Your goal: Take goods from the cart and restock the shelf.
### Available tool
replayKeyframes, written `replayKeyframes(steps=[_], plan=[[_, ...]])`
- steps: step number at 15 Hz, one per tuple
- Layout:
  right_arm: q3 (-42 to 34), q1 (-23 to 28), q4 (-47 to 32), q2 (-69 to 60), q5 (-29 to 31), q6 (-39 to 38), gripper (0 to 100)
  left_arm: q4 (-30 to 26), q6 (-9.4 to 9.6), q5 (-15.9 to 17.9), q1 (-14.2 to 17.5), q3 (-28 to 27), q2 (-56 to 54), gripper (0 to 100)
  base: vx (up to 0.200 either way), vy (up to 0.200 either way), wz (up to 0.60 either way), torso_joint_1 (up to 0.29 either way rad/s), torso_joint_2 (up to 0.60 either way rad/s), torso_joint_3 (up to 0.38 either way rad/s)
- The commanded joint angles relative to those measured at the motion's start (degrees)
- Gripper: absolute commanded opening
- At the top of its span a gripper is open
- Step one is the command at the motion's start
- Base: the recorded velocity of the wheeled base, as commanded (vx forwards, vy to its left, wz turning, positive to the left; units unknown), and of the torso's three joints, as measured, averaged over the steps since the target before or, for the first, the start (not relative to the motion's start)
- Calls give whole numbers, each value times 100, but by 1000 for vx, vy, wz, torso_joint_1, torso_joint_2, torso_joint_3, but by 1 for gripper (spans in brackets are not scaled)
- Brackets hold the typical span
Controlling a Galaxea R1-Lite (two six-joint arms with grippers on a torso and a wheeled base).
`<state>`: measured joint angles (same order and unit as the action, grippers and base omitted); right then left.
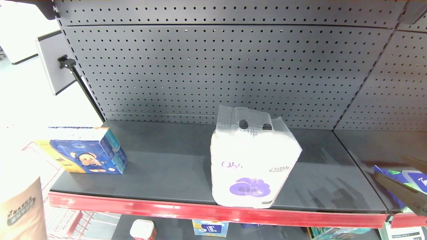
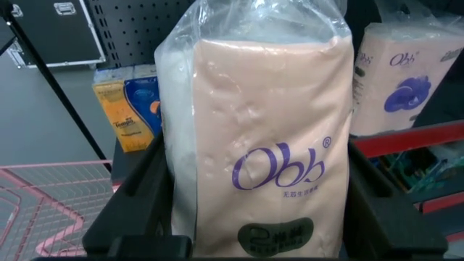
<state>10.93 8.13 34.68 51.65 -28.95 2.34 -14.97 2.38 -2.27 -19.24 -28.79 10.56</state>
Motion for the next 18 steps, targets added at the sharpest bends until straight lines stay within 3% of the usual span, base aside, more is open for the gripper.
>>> replayKeyframes(steps=[1,8,11,16,18], plan=[[5,-13,-5,3,-5,3,100,47,0,-2,-1,-12,-36,0,0,-200,0,7,2,7],[5,-31,3,29,-5,12,100,64,0,7,-10,-21,-45,0,0,-200,0,4,4,4],[-4,-31,3,3,-14,12,100,64,26,42,-10,-21,-45,0,0,0,0,0,0,0],[-276,-40,3,-340,-31,21,100,179,246,420,-256,146,324,0,0,0,0,0,0,0],[-294,-40,-5,-445,-31,21,100,434,237,1009,-449,216,579,0,0,0,0,0,0,0]])
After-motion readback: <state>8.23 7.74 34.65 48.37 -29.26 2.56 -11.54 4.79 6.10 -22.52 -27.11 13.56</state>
